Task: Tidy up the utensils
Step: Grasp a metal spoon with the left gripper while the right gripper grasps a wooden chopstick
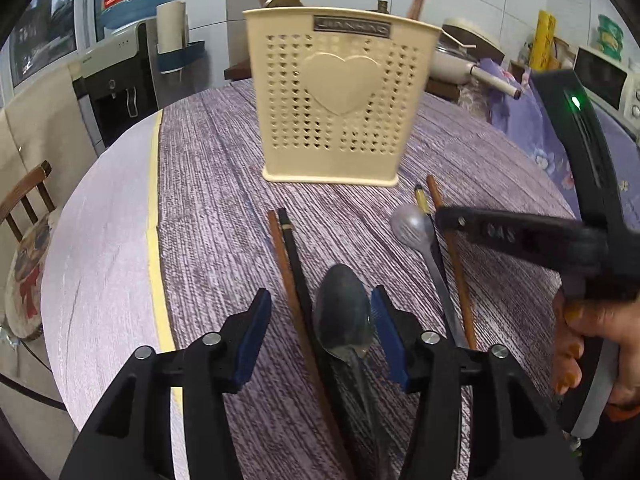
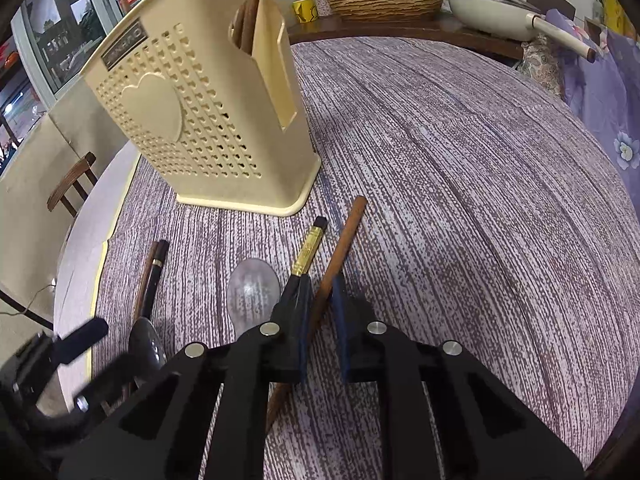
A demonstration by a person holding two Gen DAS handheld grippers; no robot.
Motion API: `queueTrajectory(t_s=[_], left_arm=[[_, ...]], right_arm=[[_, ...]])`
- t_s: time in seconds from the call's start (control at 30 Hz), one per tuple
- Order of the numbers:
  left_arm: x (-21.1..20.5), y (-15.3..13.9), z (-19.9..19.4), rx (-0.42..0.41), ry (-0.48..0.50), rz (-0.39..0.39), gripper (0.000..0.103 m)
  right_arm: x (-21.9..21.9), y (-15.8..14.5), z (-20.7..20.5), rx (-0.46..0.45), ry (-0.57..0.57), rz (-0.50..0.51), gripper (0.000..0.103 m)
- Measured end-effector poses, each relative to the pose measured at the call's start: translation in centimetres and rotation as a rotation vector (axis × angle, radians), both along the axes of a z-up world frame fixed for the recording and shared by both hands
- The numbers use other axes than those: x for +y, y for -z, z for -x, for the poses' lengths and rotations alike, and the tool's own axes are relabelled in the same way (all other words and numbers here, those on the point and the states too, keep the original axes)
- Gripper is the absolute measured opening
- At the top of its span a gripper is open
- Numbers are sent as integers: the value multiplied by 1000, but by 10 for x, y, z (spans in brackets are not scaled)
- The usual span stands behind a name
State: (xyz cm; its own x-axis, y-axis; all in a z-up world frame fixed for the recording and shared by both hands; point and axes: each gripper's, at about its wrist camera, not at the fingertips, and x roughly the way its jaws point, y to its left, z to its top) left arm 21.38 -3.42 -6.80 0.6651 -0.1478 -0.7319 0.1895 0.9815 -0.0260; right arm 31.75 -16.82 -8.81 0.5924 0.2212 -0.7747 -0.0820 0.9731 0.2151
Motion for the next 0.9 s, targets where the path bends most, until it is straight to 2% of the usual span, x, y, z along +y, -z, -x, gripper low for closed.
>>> queueTrajectory(t_s=[0.07, 0.13, 0.27, 0.47, 0.67, 0.9], left_arm=[[-7, 1, 1, -4, -4, -35, 61], [-13, 4, 0, -2, -14, -72, 61], [-23, 10, -1, 16, -20, -97, 60], [-40, 14, -2, 7, -36, -176, 52], [-45, 13, -4, -5, -56, -231, 37], [-53, 13, -3, -13, -38, -248, 37]], right_arm=[[2, 0, 0, -8, 0, 9, 12], [2, 1, 2, -15, -1, 12, 12], [0, 1, 1, -12, -3, -3, 12], [-1, 2, 2, -17, -4, -5, 12], [1, 1, 1, -14, 0, 4, 12], [4, 1, -2, -7, 13, 17, 12]])
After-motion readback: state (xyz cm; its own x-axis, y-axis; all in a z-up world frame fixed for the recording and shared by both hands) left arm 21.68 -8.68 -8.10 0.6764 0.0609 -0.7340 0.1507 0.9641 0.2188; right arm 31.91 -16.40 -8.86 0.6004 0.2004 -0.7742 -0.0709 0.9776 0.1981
